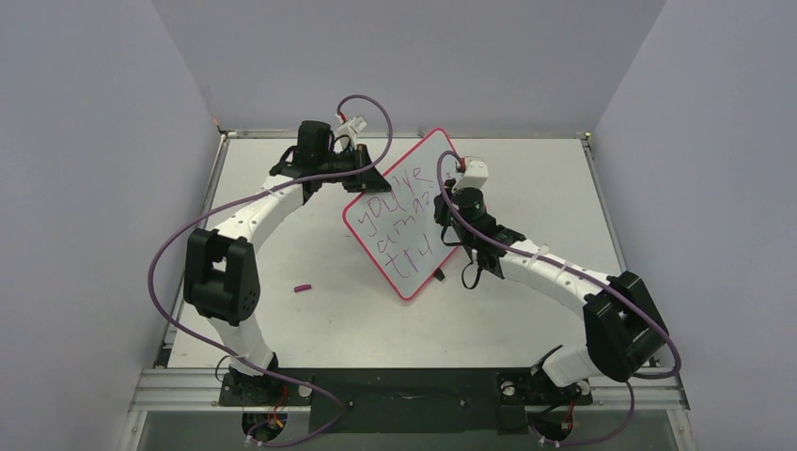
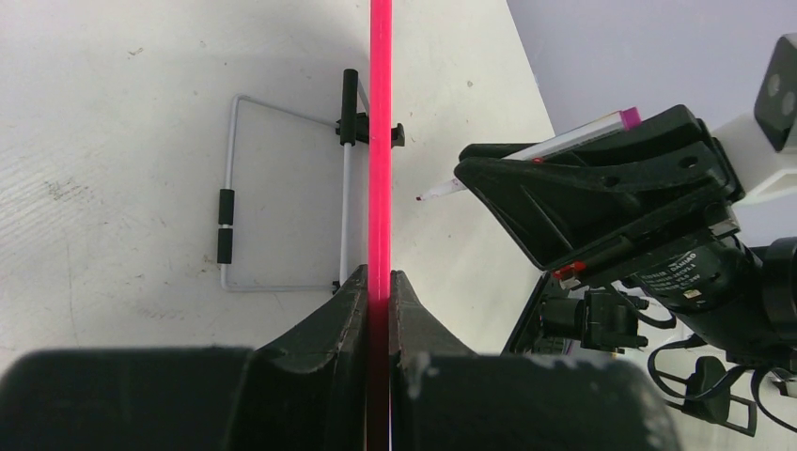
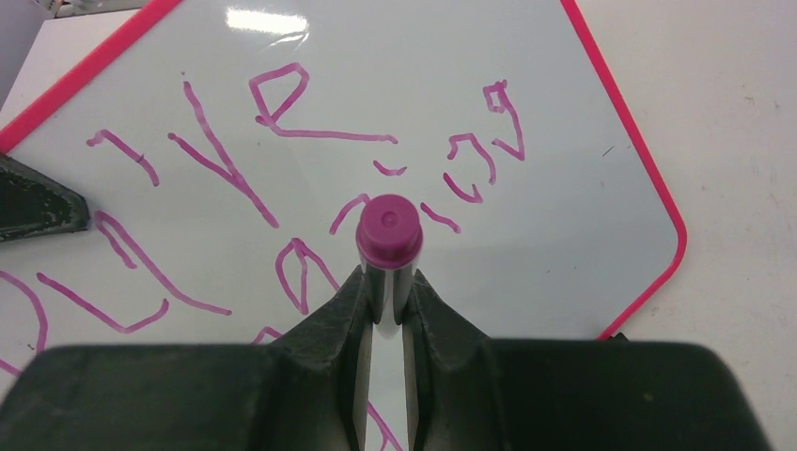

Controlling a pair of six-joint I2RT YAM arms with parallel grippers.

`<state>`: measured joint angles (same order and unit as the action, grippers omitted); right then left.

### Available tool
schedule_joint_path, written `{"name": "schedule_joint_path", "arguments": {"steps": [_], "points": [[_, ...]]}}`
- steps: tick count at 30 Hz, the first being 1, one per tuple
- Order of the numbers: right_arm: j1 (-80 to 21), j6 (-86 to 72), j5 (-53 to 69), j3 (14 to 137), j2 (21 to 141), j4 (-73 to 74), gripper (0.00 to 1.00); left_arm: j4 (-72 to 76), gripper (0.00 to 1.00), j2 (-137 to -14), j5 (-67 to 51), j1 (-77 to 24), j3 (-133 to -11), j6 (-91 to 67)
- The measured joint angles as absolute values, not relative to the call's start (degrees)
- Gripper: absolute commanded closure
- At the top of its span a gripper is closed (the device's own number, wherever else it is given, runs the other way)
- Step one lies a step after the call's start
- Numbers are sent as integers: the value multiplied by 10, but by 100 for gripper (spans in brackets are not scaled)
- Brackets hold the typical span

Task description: Write a sentence on the whiteboard

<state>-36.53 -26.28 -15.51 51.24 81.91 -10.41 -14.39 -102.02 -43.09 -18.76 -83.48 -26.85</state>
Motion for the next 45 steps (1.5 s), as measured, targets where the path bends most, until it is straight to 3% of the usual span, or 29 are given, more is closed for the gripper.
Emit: {"name": "schedule_joint_path", "arguments": {"steps": [45], "points": [[-347,-307,-119,411,863,-184,100,-144,100,-1020,-429,-187,-835,-268]]}}
